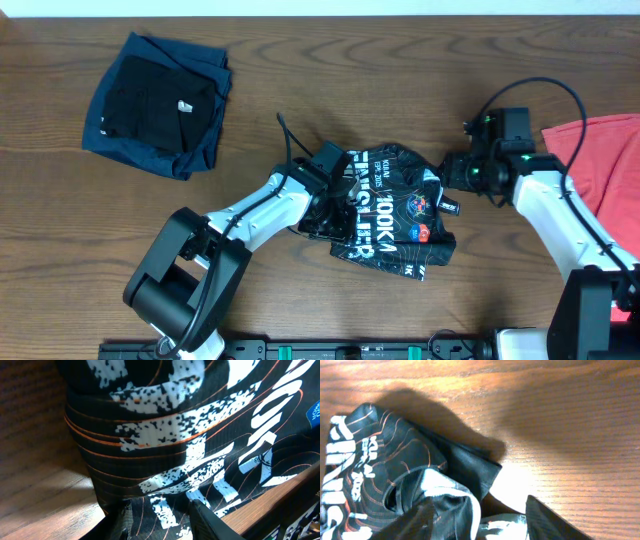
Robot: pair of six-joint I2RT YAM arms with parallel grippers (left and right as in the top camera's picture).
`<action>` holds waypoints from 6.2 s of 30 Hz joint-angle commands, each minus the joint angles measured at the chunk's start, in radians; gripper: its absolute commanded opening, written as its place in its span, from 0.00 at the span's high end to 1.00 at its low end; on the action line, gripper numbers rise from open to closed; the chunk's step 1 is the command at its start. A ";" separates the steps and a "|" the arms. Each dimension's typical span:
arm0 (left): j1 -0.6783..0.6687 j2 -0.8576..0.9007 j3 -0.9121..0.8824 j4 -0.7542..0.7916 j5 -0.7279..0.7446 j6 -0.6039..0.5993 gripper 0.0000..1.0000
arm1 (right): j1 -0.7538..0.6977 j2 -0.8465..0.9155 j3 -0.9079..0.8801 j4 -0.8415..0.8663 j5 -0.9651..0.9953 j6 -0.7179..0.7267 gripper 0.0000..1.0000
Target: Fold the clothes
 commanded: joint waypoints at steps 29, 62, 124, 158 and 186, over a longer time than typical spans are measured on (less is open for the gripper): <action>0.000 0.011 -0.003 -0.005 -0.013 -0.001 0.60 | 0.109 0.050 0.029 0.124 0.120 0.095 0.99; 0.027 0.011 -0.003 -0.155 -0.014 0.112 0.94 | -0.063 -0.004 0.012 -0.552 -0.187 -0.159 0.44; 0.146 0.093 -0.003 0.095 -0.179 0.016 0.87 | 0.100 0.170 -0.104 0.046 0.047 0.411 0.99; 0.286 0.011 0.031 -0.248 0.158 -0.172 0.30 | 0.165 -0.035 -0.110 0.071 -0.173 -0.040 0.86; 0.045 0.040 -0.180 0.460 0.042 -0.492 0.40 | 0.177 0.156 -0.110 0.095 -0.131 0.051 0.96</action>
